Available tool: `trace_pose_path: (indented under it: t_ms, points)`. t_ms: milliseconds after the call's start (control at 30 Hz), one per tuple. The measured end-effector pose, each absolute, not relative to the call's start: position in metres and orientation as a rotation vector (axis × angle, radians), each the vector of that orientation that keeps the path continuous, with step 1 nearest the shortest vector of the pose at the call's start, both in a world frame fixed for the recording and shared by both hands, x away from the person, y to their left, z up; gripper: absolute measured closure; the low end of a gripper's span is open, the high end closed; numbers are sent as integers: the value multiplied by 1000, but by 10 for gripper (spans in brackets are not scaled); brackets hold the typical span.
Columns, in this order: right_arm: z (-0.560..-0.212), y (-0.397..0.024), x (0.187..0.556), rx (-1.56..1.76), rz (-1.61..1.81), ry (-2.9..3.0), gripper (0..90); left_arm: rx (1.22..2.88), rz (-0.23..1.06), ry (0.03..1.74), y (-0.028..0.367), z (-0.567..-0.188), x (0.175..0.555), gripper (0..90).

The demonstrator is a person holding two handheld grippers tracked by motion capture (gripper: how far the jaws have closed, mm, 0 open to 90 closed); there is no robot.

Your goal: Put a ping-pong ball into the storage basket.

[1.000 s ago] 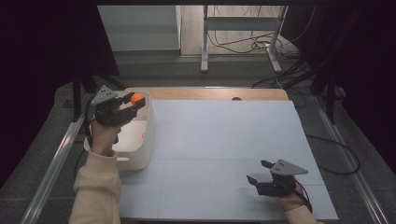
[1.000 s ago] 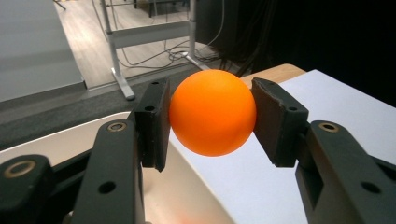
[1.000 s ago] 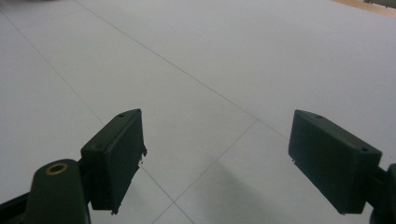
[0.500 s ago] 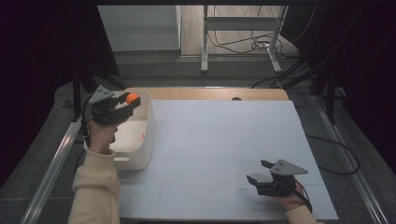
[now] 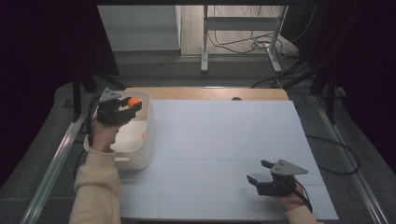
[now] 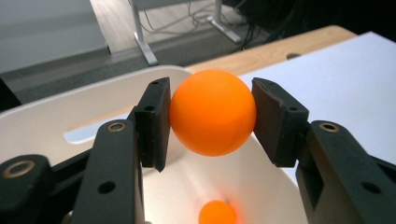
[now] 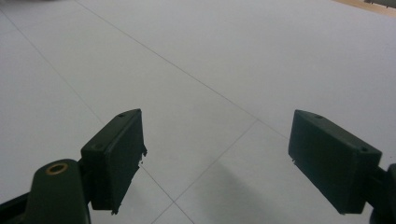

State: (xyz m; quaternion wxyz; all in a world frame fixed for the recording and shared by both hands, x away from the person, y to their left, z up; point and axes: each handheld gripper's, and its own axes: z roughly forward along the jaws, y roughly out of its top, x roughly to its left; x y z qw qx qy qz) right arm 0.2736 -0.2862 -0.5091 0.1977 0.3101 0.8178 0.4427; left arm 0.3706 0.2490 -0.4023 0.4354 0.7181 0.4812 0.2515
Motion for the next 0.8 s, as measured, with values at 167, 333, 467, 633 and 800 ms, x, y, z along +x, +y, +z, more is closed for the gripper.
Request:
trace_pose_path:
  t_ms: [167, 333, 467, 633, 800]
  points:
    - [-509, -286, 273, 867, 1229, 2290, 188, 1850, 613, 1204, 245, -408, 376, 496]
    - [-509, -286, 273, 869, 1228, 2289, 188, 1870, 623, 1223, 244, -411, 379, 496]
    - [-509, -286, 274, 867, 1235, 2289, 188, 1884, 635, 1249, 246, -413, 380, 495]
    - [-509, -286, 274, 867, 1234, 2289, 188, 1875, 634, 1252, 247, -412, 379, 495]
    - [-509, -286, 274, 867, 1235, 2289, 188, 1875, 635, 1250, 247, -411, 379, 495]
